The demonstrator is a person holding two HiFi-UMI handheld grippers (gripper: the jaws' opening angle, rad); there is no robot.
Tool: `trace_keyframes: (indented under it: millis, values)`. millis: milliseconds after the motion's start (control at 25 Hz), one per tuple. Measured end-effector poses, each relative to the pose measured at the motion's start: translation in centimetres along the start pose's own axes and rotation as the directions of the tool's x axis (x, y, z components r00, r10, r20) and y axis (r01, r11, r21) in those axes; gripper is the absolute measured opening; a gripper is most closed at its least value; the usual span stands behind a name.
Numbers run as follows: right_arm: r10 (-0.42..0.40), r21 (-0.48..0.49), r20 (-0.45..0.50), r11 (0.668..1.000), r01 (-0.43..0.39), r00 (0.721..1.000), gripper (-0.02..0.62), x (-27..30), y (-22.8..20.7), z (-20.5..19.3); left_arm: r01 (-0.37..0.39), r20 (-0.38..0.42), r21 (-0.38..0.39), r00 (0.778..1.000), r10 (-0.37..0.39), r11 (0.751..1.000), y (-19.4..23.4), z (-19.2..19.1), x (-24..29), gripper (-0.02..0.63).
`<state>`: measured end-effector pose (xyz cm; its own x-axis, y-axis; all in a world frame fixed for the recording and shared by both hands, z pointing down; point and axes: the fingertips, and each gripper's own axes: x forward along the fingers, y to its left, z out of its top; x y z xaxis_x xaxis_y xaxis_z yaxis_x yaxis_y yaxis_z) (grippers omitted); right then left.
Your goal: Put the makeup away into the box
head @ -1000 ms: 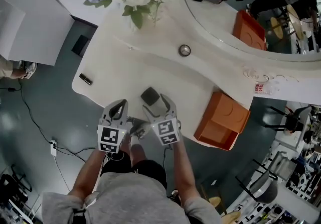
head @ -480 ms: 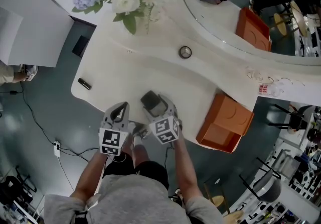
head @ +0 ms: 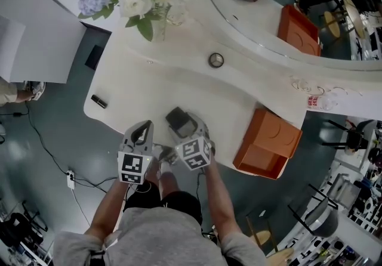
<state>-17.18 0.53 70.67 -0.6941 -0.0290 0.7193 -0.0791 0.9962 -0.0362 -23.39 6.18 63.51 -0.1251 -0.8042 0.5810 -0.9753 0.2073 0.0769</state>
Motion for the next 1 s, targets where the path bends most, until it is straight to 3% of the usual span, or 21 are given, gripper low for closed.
trace_keyframes:
  millis: [280,600,1000]
  values:
    - [-0.037,0.053,0.051,0.998,0.034,0.998,0.324,-2.7,-0.4,0.9,0.016,0.018,0.029,1.000,-0.016,0.999,-1.0,1.2,-0.7,0.000]
    - [-0.145,0.111,0.107,0.985,0.133,0.984,0.324,-8.3,-2.0,1.2,0.088,0.061,0.096,0.994,-0.094,0.991,-4.7,3.8,-0.9,0.000]
    - [-0.329,0.269,0.120,0.919,0.289,0.937,0.324,-16.3,-5.4,-1.9,0.208,0.085,0.183,0.970,-0.227,0.961,-11.5,6.8,-0.4,0.000]
